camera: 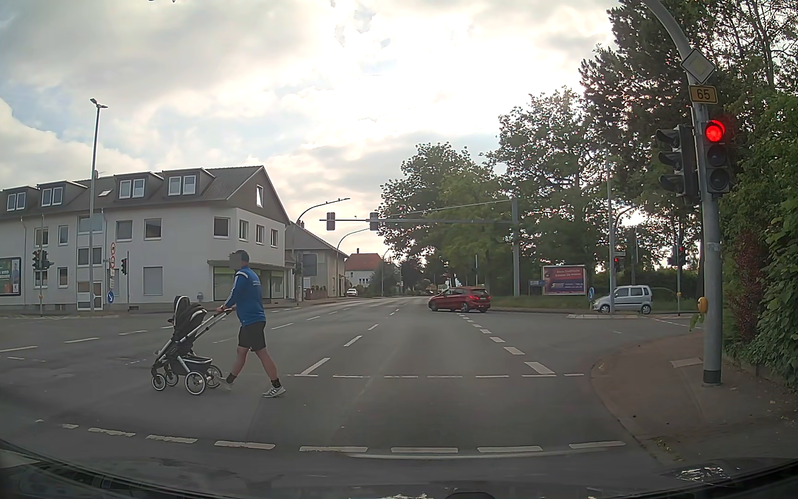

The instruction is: Follow the waypoints while adhering to traffic rules and regulations

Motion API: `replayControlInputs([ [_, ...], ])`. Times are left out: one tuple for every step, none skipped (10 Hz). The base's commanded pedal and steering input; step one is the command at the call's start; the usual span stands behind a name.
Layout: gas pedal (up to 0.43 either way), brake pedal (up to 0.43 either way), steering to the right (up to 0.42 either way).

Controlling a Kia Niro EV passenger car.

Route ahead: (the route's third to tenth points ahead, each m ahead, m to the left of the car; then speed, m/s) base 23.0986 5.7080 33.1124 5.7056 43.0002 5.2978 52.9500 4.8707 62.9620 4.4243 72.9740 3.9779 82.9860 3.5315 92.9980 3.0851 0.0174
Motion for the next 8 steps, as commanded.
replayControlInputs([
  [0.0, 0.0, -0.009],
  [0.0, 0.0, -0.009],
  [0.0, 0.0, -0.009],
  [0.0, 0.0, -0.01],
  [0.0, 0.0, -0.009],
  [0.0, 0.0, -0.01],
  [0.0, 0.0, -0.01],
  [0.0, 0.0, -0.009],
])
